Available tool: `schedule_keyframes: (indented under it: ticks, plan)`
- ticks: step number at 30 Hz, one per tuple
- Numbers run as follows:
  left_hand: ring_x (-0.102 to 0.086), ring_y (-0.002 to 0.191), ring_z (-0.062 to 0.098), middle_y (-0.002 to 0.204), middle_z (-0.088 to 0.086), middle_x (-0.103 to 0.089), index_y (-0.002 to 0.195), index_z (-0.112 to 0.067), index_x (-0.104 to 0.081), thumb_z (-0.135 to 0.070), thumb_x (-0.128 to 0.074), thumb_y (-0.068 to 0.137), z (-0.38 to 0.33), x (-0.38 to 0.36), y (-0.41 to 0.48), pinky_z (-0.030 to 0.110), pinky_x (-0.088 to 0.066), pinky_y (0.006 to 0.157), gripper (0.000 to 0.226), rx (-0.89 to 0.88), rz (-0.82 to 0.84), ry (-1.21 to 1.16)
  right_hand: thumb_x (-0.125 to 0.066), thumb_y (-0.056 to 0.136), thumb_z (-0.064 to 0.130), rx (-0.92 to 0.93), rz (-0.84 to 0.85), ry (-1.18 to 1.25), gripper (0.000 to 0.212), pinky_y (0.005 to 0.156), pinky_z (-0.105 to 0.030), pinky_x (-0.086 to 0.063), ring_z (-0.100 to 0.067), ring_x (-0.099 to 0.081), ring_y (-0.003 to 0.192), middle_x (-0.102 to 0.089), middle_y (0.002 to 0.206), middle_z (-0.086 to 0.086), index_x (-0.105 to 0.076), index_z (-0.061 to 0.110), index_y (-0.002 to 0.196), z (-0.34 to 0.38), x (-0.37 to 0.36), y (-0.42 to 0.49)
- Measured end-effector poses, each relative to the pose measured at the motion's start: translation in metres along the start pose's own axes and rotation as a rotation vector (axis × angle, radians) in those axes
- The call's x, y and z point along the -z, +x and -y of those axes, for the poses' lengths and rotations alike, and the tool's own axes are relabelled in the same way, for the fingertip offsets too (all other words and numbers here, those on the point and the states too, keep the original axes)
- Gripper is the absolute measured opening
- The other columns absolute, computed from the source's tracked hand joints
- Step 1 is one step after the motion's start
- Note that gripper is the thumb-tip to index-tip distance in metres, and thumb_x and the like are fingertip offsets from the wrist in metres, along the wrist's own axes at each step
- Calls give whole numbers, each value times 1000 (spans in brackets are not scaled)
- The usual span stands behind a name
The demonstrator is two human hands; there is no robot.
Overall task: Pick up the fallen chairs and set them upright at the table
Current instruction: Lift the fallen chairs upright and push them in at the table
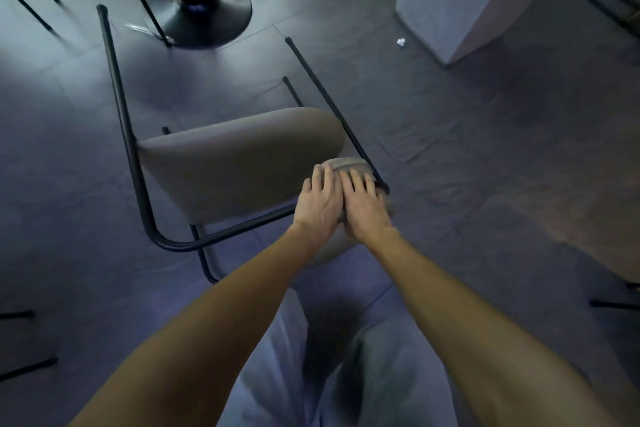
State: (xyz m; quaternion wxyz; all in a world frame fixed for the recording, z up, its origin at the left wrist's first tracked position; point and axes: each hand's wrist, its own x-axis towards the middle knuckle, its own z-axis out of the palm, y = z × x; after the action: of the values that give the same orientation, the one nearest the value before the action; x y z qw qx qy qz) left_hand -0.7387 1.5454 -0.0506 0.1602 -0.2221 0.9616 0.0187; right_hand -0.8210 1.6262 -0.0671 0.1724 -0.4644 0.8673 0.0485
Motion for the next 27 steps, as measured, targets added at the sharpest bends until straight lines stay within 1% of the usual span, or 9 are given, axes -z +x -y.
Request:
schedule_keyframes:
  ticks: [3,6,10,12,15,18,20,23,27]
  plan:
    - [-12,149,46,161,29,-6,154,6,-5,-25,-41,104,-8,2,10,48,-29,117,69,-28,3,45,-80,72,23,20,-11,-4,106,112,-53,-35,-39,-27,143,-29,156,-11,-17,11,157,-14,-9,8]
    - [-14,148,49,160,32,-6,154,7,-6,-16,-36,106,-10,7,14,49,-31,116,61,-44,28,77,-80,68,22,6,27,27,109,114,-53,-32,-39,-25,145,-27,158,-10,-18,11,156,-17,-7,10]
    - [-16,147,48,160,31,-8,154,6,-7,-15,-41,104,8,17,14,49,-34,115,65,-67,48,97,-80,73,19,21,50,82,106,113,-54,-32,-41,-21,144,-23,159,-12,-16,11,157,-5,12,8]
    - [-18,147,47,160,30,-10,154,5,-11,-13,-42,103,14,25,14,47,-35,114,63,-83,68,102,-78,76,17,43,71,79,101,114,-52,-30,-40,-25,143,-25,157,-13,-17,8,156,0,21,8]
    - [-28,141,42,155,27,-21,151,4,-24,-12,-44,101,11,38,10,44,-39,109,56,-94,102,68,-75,75,24,41,92,3,96,108,-48,-37,-33,-38,136,-34,150,-8,-20,13,154,1,16,5]
    - [-28,141,42,156,27,-21,151,4,-24,-19,-51,99,15,45,-6,44,-36,112,63,-115,137,67,-71,80,30,67,171,-49,92,109,-48,-36,-32,-36,138,-30,154,-8,-21,10,155,13,18,-9]
    - [-29,141,40,155,25,-23,151,2,-27,-16,-51,98,23,55,-16,42,-34,113,60,-120,130,66,-67,83,28,81,173,-42,85,108,-47,-35,-34,-39,133,-34,151,-11,-23,10,153,23,33,-19]
    - [-36,134,36,149,21,-31,145,-1,-36,-8,-49,97,35,80,-29,40,-39,108,51,-146,132,19,-69,82,24,18,194,90,79,103,-47,-42,-38,-45,126,-41,142,-12,-27,12,148,33,68,-31]
    - [-42,129,33,144,17,-37,138,-4,-48,-7,-55,92,56,124,-45,41,-44,102,46,-172,178,-113,-75,73,26,-5,237,195,73,94,-46,-47,-39,-50,121,-51,133,-14,-38,13,136,49,126,-48]
